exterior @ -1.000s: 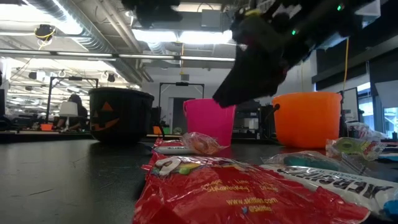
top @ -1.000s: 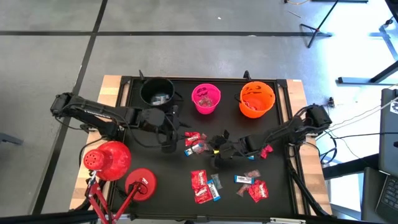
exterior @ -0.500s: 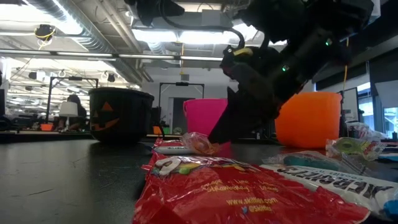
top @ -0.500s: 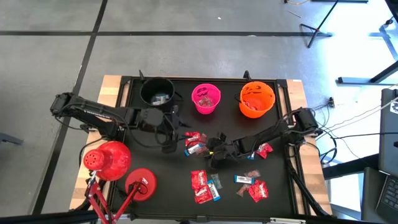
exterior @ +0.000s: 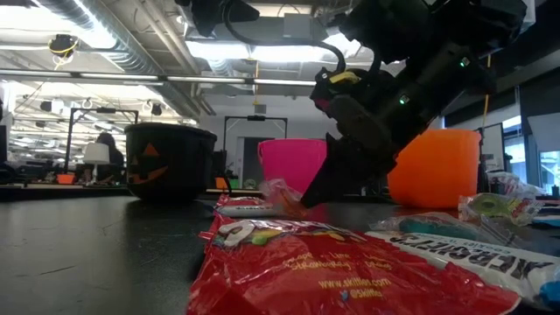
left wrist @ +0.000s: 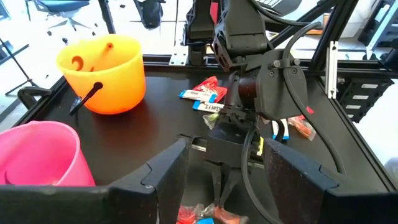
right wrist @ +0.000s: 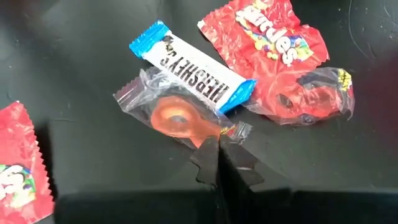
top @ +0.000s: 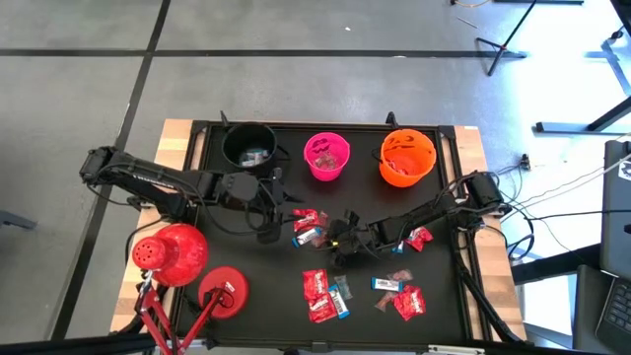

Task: Organize candy in baskets
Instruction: Put the transparent candy into the pink bucket

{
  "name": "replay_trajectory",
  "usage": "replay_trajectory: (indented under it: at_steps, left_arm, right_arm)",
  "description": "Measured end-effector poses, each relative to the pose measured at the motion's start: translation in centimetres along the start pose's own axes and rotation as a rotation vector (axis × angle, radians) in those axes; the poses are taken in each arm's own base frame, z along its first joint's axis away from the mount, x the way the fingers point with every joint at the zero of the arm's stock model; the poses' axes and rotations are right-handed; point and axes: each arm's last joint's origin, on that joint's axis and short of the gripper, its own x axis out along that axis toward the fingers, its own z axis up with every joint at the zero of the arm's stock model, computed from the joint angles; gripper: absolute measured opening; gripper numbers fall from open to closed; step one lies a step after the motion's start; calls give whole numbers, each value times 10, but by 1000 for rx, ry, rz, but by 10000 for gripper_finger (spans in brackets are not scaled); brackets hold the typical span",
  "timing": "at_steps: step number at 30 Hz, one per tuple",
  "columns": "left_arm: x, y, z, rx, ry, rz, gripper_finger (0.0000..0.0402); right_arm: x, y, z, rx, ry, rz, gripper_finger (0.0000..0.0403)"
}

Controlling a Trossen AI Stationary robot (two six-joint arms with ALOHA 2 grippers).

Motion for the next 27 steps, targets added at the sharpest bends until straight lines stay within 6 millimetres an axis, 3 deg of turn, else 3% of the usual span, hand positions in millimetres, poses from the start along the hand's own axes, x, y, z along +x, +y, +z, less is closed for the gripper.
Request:
replay_trajectory:
  at_steps: [7, 15, 21, 27]
  left_arm:
    - [0, 0, 0, 0, 3, 1, 195]
    - [0, 0, -1, 5, 10, 2, 195]
    - [0, 2, 1, 31, -11, 68, 195]
    - [1, 10, 3, 37, -27, 150, 195]
  right_arm:
    - [-5, 0, 5, 29, -30, -12, 3]
    - [-46, -2, 40, 15, -204, -51, 1]
    - [-87, -39, 77, 18, -352, -307, 1]
    - [-103, -88, 106, -11, -401, -407, 0]
